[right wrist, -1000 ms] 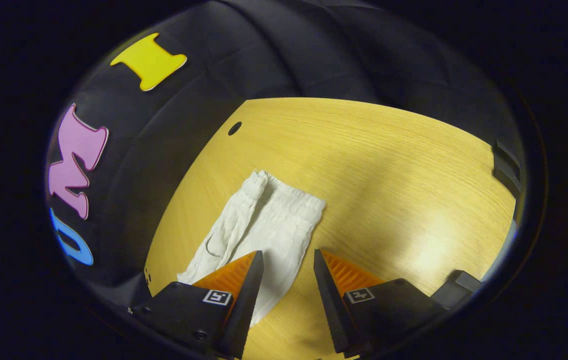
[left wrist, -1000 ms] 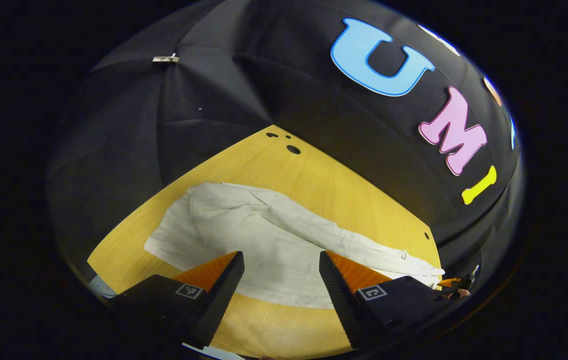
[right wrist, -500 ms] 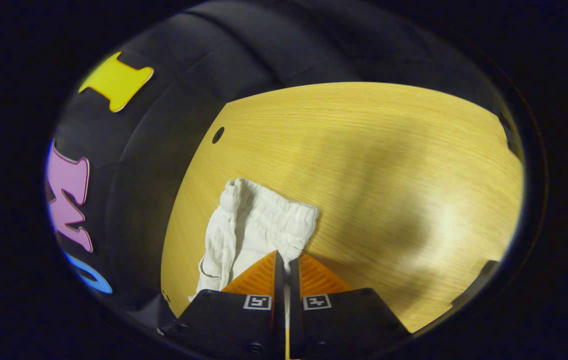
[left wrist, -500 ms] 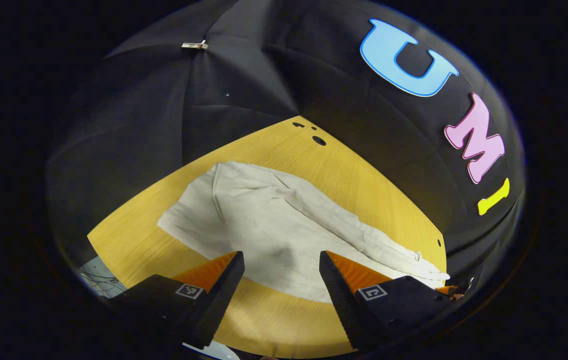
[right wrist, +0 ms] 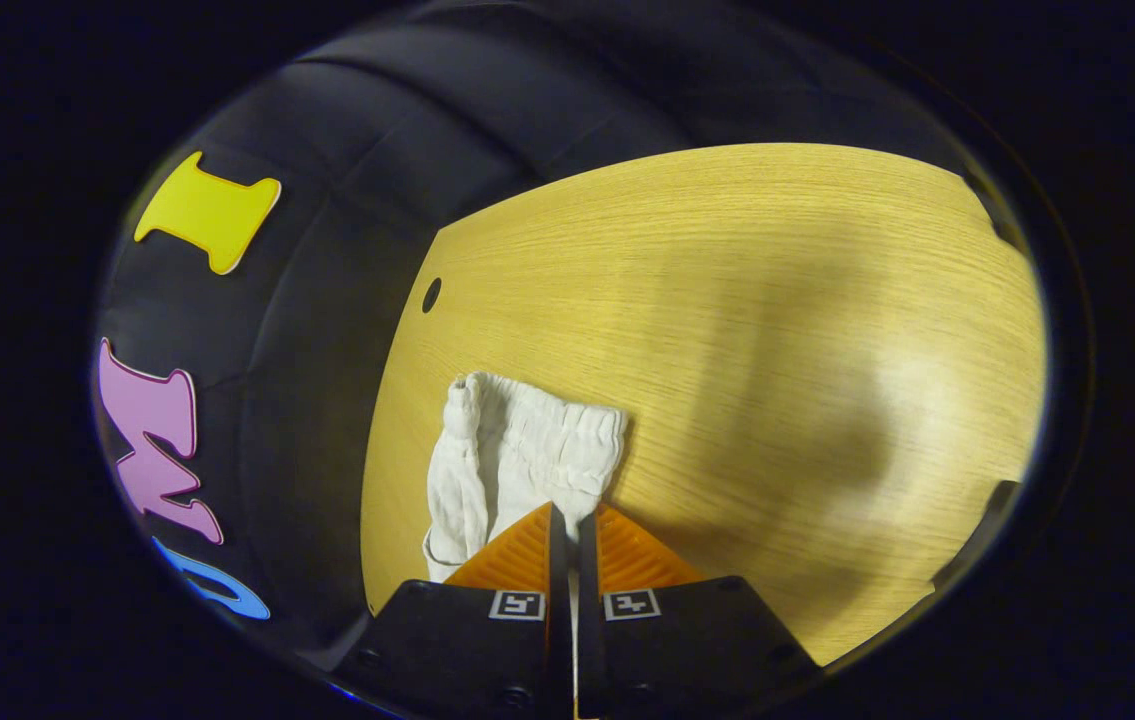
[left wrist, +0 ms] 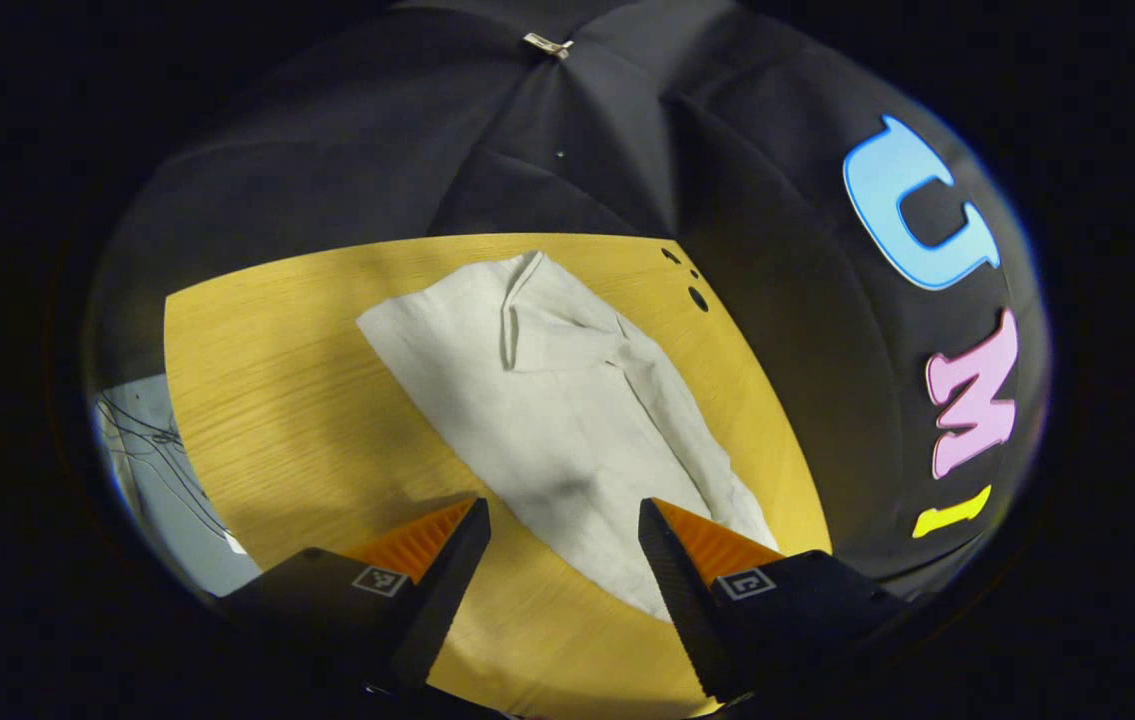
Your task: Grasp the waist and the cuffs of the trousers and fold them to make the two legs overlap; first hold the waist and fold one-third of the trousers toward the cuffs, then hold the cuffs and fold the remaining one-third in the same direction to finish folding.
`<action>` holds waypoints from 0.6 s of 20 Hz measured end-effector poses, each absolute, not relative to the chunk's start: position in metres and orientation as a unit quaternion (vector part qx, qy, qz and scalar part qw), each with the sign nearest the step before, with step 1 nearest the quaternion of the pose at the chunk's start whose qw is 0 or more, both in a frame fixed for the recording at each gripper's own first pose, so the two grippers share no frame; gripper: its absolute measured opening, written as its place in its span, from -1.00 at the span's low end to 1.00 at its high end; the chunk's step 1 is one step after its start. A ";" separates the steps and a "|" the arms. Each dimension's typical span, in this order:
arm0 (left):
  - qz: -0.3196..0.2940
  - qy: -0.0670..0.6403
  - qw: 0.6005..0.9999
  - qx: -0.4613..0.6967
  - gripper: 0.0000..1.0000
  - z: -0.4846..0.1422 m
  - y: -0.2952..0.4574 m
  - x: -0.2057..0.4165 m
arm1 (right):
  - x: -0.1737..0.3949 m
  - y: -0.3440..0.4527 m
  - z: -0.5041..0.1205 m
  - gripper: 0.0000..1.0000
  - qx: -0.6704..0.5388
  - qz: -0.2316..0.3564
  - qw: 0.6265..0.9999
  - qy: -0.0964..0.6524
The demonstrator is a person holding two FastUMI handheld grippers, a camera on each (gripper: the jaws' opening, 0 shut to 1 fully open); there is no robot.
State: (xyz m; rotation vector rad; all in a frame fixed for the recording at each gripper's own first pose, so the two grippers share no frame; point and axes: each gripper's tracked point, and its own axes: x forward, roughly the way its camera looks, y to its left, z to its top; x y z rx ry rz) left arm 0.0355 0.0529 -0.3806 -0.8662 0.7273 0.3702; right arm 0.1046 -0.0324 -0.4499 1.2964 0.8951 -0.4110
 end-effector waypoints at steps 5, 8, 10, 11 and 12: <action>0.167 0.337 0.833 -0.406 0.92 -0.383 0.051 0.077 | 0.104 -0.031 -0.449 -0.87 0.580 -0.174 0.687 0.402; 0.163 0.347 0.839 -0.387 0.94 -0.386 0.044 0.102 | 0.105 -0.029 -0.451 -0.87 0.577 -0.174 0.688 0.405; 0.163 0.355 0.846 -0.363 0.93 -0.390 0.040 0.118 | 0.105 -0.028 -0.453 -0.87 0.575 -0.173 0.689 0.406; 0.175 0.366 0.847 -0.344 0.89 -0.397 0.042 0.122 | 0.106 -0.028 -0.454 -0.87 0.575 -0.172 0.689 0.407; 0.189 0.376 0.847 -0.325 0.69 -0.403 0.047 0.125 | 0.106 -0.026 -0.454 -0.87 0.575 -0.171 0.688 0.407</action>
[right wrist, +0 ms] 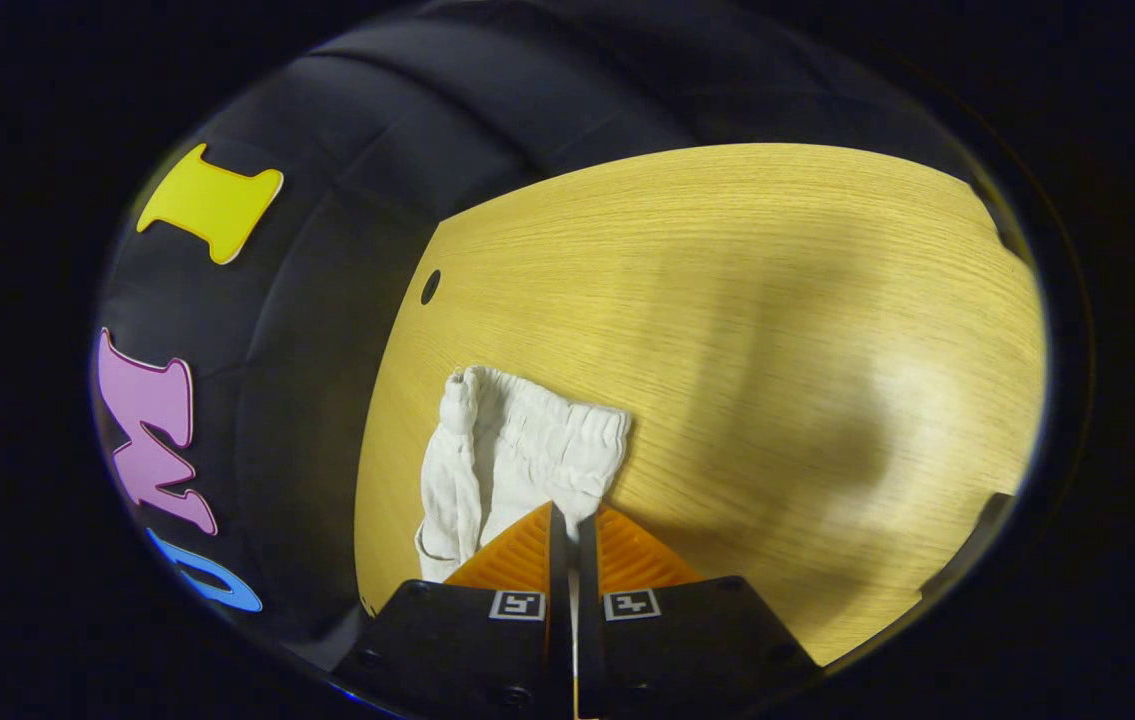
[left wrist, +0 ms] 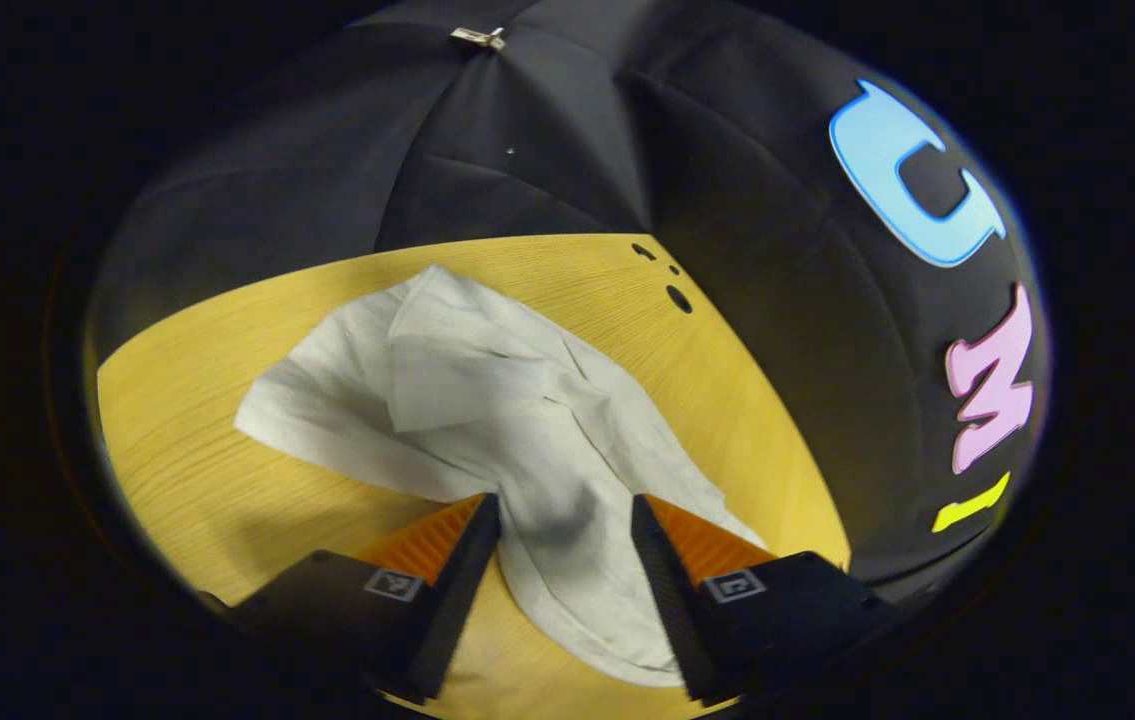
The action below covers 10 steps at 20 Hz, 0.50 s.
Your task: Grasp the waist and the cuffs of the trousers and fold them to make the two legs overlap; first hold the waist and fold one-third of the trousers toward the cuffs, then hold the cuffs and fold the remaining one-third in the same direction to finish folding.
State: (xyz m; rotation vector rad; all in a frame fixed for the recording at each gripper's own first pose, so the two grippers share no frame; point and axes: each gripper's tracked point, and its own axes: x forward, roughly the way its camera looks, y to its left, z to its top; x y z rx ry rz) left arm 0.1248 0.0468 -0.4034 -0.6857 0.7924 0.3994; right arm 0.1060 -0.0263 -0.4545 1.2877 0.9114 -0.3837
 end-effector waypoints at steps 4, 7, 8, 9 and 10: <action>0.178 0.373 0.846 -0.336 -0.65 -0.407 0.044 0.134 | 0.106 -0.028 -0.455 -0.87 0.573 -0.169 0.692 0.406; 0.171 0.360 0.847 -0.352 -0.78 -0.406 0.038 0.122 | 0.107 -0.034 -0.449 -0.87 0.573 -0.165 0.705 0.384; 0.168 0.357 0.848 -0.354 -0.79 -0.405 0.036 0.117 | 0.105 -0.039 -0.443 -0.87 0.576 -0.165 0.708 0.374; 0.164 0.358 0.847 -0.358 -0.78 -0.406 0.030 0.113 | 0.103 -0.046 -0.436 -0.87 0.578 -0.164 0.711 0.365; 0.159 0.359 0.846 -0.361 -0.78 -0.406 0.027 0.109 | 0.103 -0.054 -0.429 -0.87 0.577 -0.164 0.716 0.357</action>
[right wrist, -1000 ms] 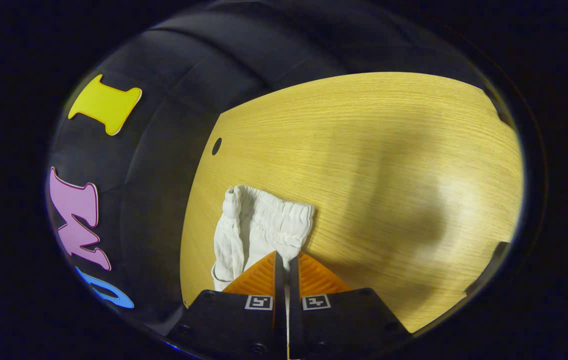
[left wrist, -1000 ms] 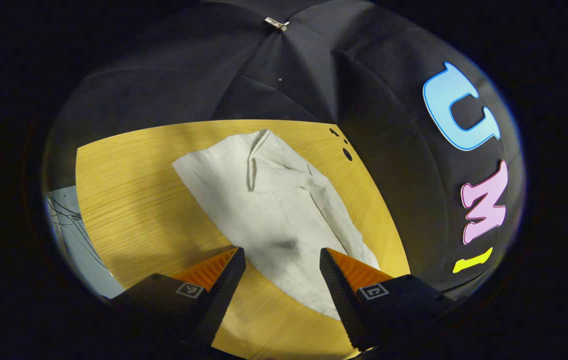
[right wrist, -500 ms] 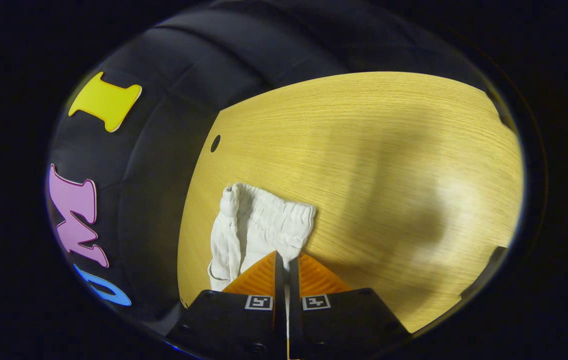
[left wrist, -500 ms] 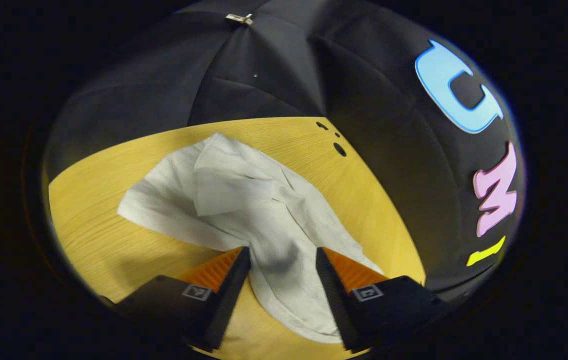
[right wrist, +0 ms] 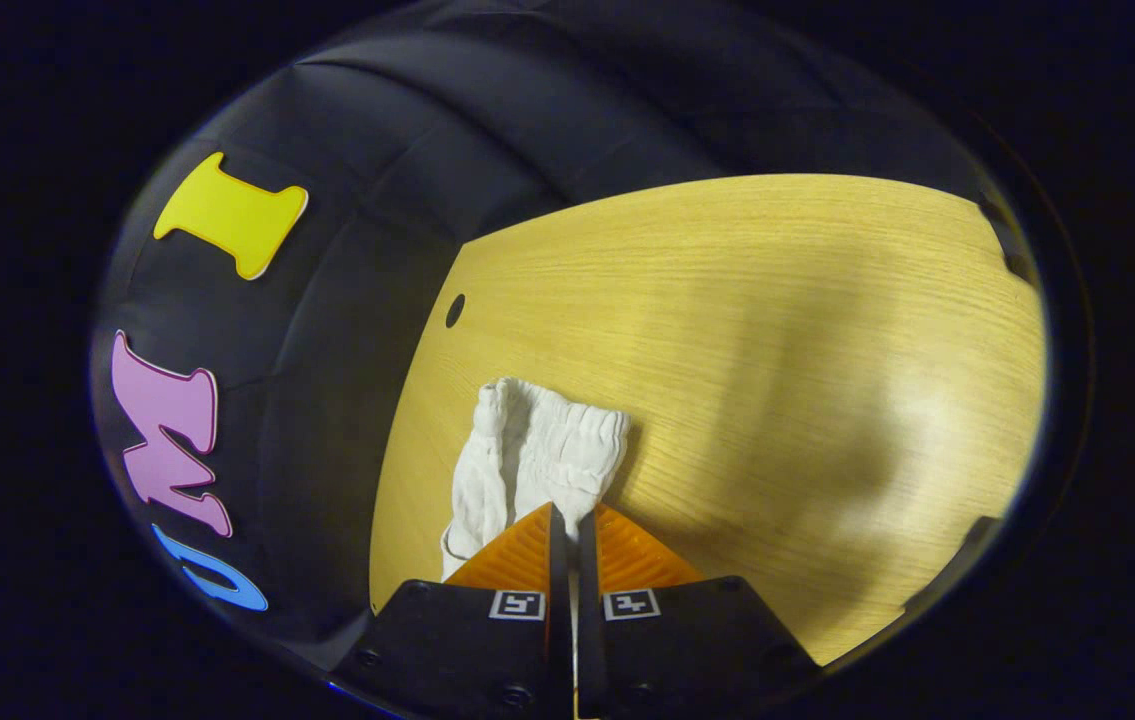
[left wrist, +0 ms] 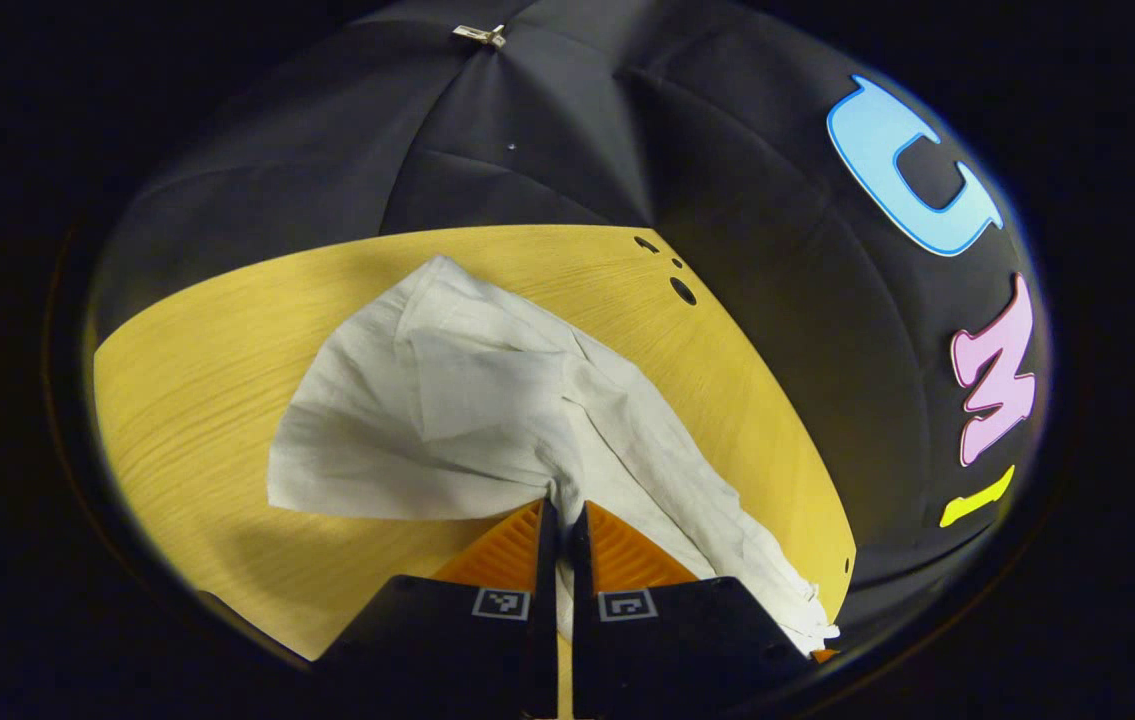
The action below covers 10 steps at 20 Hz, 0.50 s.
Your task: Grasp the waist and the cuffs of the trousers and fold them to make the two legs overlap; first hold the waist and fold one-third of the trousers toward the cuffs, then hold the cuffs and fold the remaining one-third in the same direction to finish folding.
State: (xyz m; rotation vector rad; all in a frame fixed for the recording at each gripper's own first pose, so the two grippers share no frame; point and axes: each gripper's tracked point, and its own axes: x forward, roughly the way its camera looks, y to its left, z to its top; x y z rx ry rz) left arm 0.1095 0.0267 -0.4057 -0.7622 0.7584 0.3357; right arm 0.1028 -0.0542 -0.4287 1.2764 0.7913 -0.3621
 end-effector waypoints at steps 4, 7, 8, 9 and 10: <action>0.147 0.357 0.839 -0.383 -0.79 -0.403 0.012 0.097 | 0.103 -0.072 -0.402 -0.87 0.532 -0.137 0.764 0.339; 0.141 0.359 0.835 -0.392 -0.79 -0.402 0.002 0.086 | 0.111 -0.079 -0.369 -0.87 0.514 -0.106 0.792 0.311; 0.138 0.361 0.835 -0.391 -0.78 -0.402 0.000 0.082 | 0.112 -0.078 -0.358 -0.87 0.510 -0.096 0.801 0.300; 0.132 0.364 0.836 -0.390 -0.79 -0.402 -0.005 0.079 | 0.113 -0.076 -0.347 -0.87 0.500 -0.086 0.810 0.293; 0.125 0.366 0.837 -0.387 -0.79 -0.401 -0.007 0.077 | 0.115 -0.071 -0.337 -0.87 0.487 -0.076 0.821 0.288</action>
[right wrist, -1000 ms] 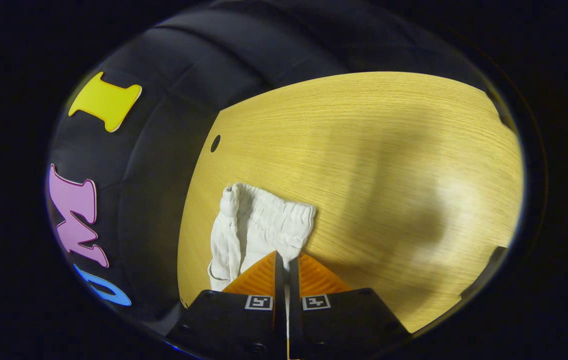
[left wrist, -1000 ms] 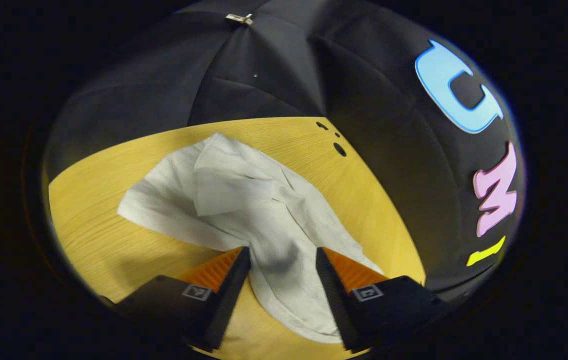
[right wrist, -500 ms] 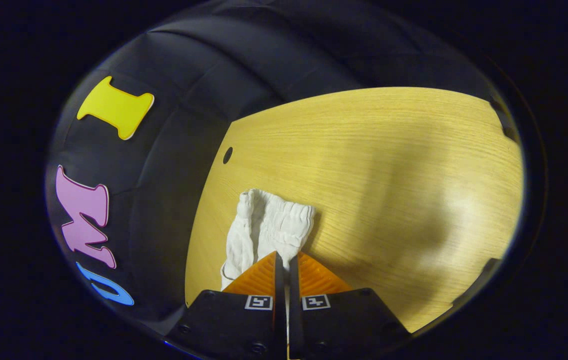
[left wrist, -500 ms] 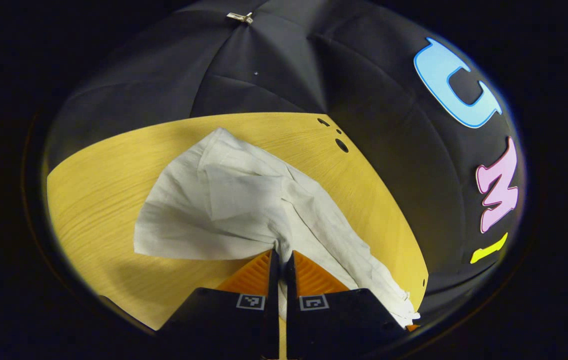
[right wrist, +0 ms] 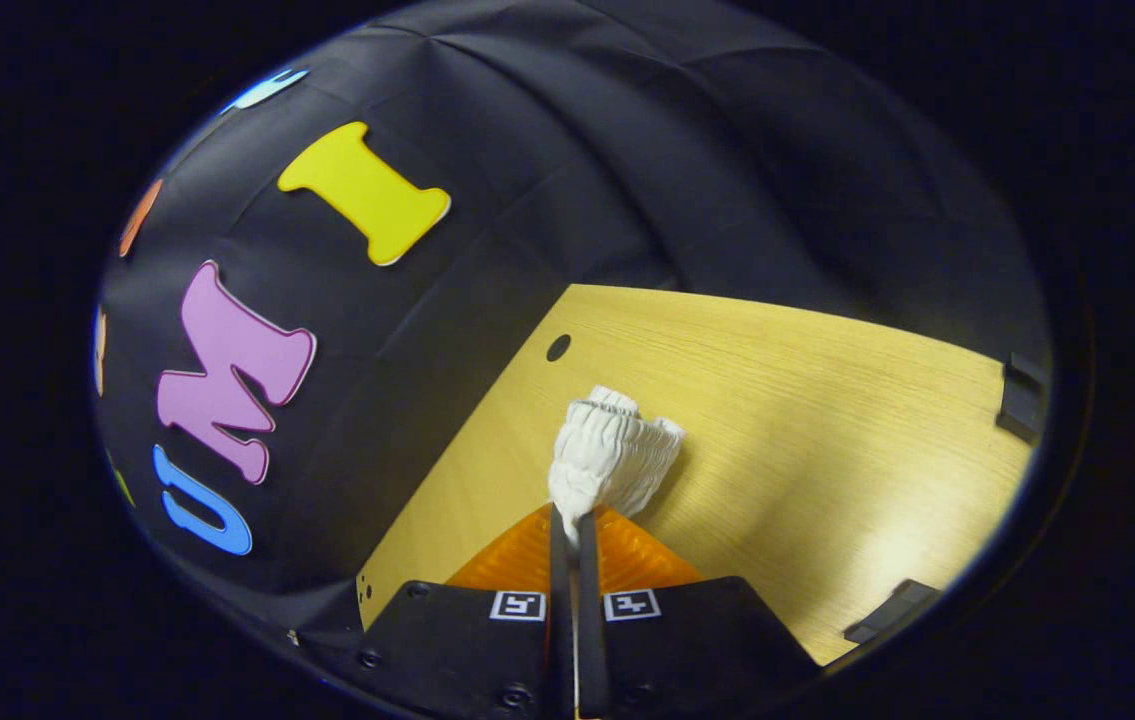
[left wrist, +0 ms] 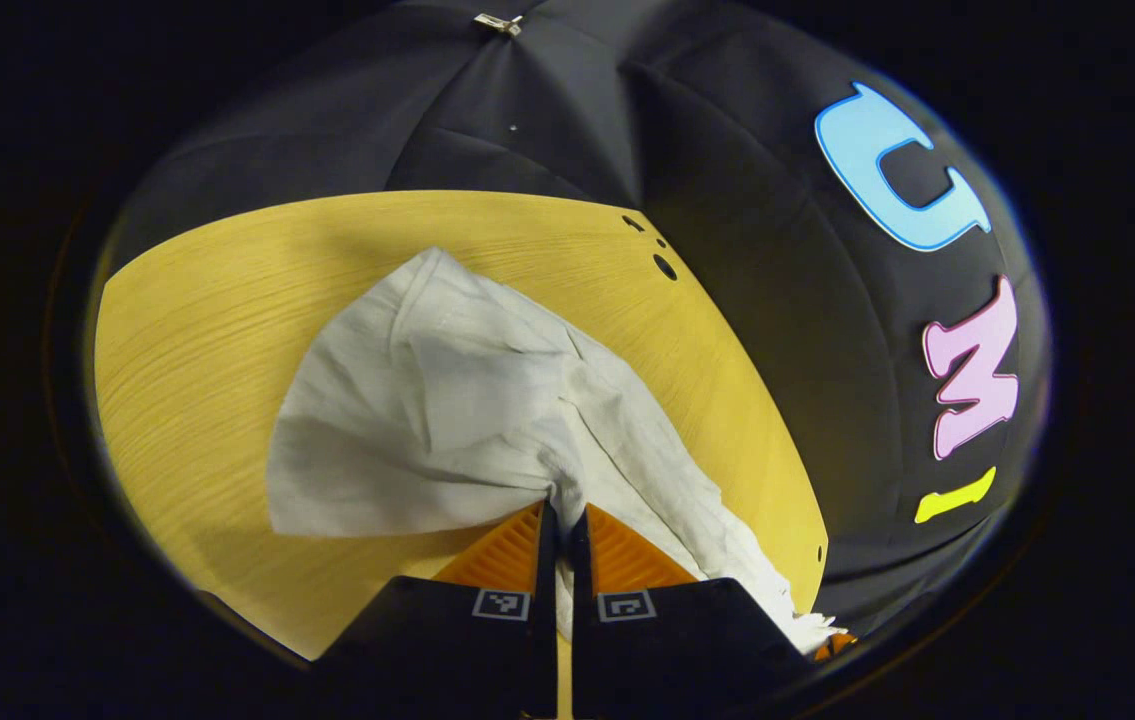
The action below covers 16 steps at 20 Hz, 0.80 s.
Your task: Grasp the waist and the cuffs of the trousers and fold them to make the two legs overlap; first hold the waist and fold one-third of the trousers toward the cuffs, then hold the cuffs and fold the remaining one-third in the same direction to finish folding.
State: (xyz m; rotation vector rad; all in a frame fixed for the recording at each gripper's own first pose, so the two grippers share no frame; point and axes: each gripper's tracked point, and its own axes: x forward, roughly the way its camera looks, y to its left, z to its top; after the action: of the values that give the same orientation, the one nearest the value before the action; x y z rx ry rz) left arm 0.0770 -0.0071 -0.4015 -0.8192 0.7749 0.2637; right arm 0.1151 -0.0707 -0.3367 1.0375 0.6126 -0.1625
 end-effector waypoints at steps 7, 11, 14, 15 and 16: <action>0.104 0.379 0.834 -0.388 -0.78 -0.403 -0.013 0.071 | 0.120 -0.018 -0.270 -0.87 0.458 0.016 0.853 0.250; 0.094 0.382 0.834 -0.387 -0.78 -0.404 -0.013 0.073 | 0.119 0.050 -0.234 -0.87 0.447 0.095 0.855 0.246; 0.090 0.382 0.832 -0.393 -0.78 -0.403 -0.012 0.074 | 0.115 0.102 -0.221 -0.87 0.441 0.141 0.848 0.257; 0.089 0.381 0.831 -0.395 -0.78 -0.402 -0.013 0.074 | 0.113 0.114 -0.220 -0.87 0.440 0.151 0.846 0.261; 0.087 0.381 0.831 -0.395 -0.78 -0.401 -0.013 0.075 | 0.110 0.131 -0.218 -0.87 0.440 0.164 0.842 0.266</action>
State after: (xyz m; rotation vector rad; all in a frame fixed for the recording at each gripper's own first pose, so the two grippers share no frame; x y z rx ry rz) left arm 0.0752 -0.0131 -0.4012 -0.8382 0.8088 0.1847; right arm 0.1098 0.1309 -0.2175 0.9284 0.5627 0.3457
